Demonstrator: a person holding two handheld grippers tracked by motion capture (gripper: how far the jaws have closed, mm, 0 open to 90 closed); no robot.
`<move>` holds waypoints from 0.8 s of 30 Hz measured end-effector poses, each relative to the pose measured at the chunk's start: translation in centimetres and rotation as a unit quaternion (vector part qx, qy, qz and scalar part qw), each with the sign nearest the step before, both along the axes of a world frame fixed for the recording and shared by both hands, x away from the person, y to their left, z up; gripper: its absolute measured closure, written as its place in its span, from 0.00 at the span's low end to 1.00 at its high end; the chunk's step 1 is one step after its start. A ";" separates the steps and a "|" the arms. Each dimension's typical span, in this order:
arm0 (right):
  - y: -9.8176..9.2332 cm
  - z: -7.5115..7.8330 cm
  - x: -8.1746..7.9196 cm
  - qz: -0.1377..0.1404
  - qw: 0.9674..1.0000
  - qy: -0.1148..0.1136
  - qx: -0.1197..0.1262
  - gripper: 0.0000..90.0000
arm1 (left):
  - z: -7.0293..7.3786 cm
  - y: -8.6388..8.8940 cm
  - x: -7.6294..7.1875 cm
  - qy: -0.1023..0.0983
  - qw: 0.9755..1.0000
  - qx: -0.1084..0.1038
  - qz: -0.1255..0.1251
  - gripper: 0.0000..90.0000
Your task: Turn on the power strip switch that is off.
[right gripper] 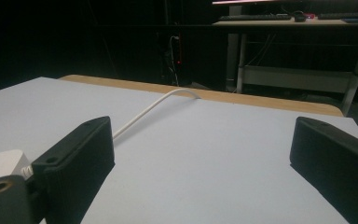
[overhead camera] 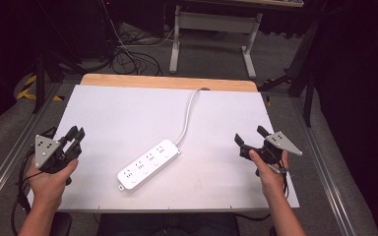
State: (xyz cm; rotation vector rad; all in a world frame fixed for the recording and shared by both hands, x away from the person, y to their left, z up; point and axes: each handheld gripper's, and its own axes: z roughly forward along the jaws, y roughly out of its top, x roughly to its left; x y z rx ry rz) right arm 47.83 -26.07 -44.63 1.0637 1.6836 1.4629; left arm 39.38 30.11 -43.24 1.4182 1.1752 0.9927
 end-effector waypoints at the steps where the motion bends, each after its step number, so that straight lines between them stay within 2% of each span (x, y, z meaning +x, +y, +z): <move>1: 0.0 0.0 0.0 0.000 1.000 0.000 0.000 0.08 | 0.0 0.0 0.0 0.000 1.000 0.001 -0.003 0.89; 6: 0.0 0.0 0.0 0.001 1.000 0.000 0.000 0.08 | 0.2 0.0 -0.1 0.000 1.000 0.002 -0.011 1.00; 16: 0.0 0.0 0.0 0.001 1.000 0.001 0.001 0.08 | 0.6 -0.5 -0.2 0.010 0.999 0.000 -0.048 1.00; 17: -0.1 0.0 -0.1 0.001 1.000 0.001 0.001 0.08 | 0.7 -0.7 -0.2 0.012 0.998 0.000 -0.059 1.00; 24: -0.1 0.0 -0.2 0.001 1.000 0.002 0.003 0.08 | 0.8 -1.2 -0.1 0.017 0.996 0.007 -0.086 1.00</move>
